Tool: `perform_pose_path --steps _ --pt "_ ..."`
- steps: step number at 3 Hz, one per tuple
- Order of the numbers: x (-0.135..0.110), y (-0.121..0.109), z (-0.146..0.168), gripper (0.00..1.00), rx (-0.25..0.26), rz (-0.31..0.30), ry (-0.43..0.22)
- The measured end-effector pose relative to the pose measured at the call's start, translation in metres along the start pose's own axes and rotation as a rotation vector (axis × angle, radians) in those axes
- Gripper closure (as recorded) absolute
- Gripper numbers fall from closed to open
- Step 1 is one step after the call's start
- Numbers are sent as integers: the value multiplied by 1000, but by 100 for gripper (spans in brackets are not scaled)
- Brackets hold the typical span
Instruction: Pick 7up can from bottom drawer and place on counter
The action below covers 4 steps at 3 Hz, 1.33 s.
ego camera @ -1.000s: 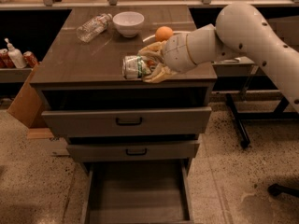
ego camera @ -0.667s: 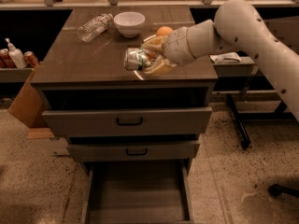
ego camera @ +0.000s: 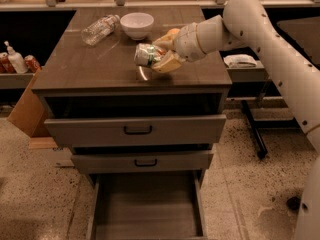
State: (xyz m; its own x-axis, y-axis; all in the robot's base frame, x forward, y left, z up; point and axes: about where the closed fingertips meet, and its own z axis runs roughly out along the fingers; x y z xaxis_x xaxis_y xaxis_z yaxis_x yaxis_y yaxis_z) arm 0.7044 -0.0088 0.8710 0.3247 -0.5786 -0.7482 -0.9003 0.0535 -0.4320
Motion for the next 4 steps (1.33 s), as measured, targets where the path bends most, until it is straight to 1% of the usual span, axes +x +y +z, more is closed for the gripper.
perform_pose_path --steps 1,2,3,4 --pt "9 -11 5 42 -3 43 -1" --pt "14 -18 10 19 -9 67 -1" --pt "17 -24 14 0 -15 80 0" --pt "18 -27 17 0 -19 88 2"
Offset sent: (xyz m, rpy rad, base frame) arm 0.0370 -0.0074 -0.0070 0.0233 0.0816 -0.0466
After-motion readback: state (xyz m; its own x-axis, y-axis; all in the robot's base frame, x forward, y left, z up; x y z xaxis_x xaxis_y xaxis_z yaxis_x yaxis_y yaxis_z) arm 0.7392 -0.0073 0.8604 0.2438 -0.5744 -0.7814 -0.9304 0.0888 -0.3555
